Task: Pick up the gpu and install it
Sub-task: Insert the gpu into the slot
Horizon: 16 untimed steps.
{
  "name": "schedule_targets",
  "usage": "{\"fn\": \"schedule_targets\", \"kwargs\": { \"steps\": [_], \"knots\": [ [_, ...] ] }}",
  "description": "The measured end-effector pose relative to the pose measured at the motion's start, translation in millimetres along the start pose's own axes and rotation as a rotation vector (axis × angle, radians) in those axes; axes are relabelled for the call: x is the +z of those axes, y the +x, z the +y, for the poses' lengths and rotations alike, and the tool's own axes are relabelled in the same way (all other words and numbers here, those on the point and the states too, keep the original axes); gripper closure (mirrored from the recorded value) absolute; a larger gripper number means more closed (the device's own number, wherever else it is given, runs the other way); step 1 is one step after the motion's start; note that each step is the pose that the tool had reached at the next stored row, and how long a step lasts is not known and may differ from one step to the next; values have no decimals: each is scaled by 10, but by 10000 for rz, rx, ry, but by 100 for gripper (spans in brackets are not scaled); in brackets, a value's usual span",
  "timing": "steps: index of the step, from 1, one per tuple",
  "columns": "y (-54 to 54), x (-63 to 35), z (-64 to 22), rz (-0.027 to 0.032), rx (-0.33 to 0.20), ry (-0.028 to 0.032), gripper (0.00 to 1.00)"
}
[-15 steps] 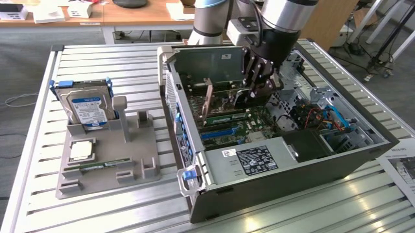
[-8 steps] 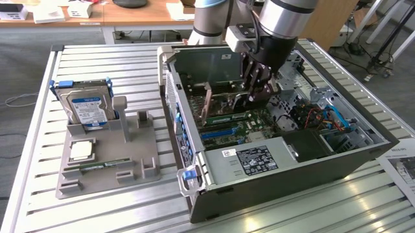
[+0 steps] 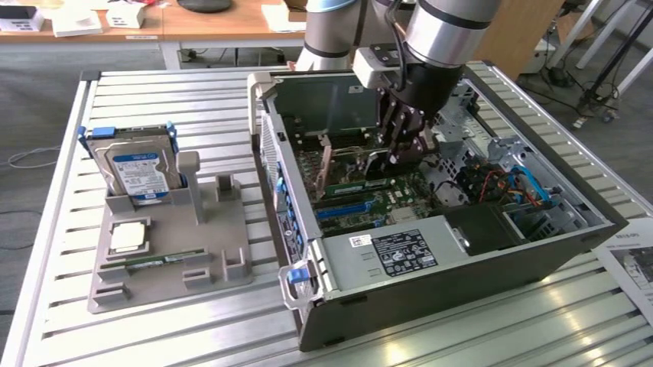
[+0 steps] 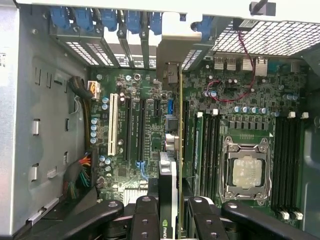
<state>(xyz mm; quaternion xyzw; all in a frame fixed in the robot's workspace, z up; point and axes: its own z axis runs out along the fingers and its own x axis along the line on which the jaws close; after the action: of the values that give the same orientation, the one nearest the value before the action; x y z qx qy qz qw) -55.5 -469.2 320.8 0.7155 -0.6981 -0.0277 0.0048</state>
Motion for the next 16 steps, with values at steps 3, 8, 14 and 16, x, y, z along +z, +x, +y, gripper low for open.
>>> {"fn": "schedule_targets", "kwargs": {
  "steps": [3,8,14,16],
  "knots": [
    [0,5,0,-2,0,1,73],
    [-1,34,98,-1,-2,24,73],
    [1,114,106,-1,-2,27,73],
    [2,150,105,-2,-2,27,73]
  ]
}}
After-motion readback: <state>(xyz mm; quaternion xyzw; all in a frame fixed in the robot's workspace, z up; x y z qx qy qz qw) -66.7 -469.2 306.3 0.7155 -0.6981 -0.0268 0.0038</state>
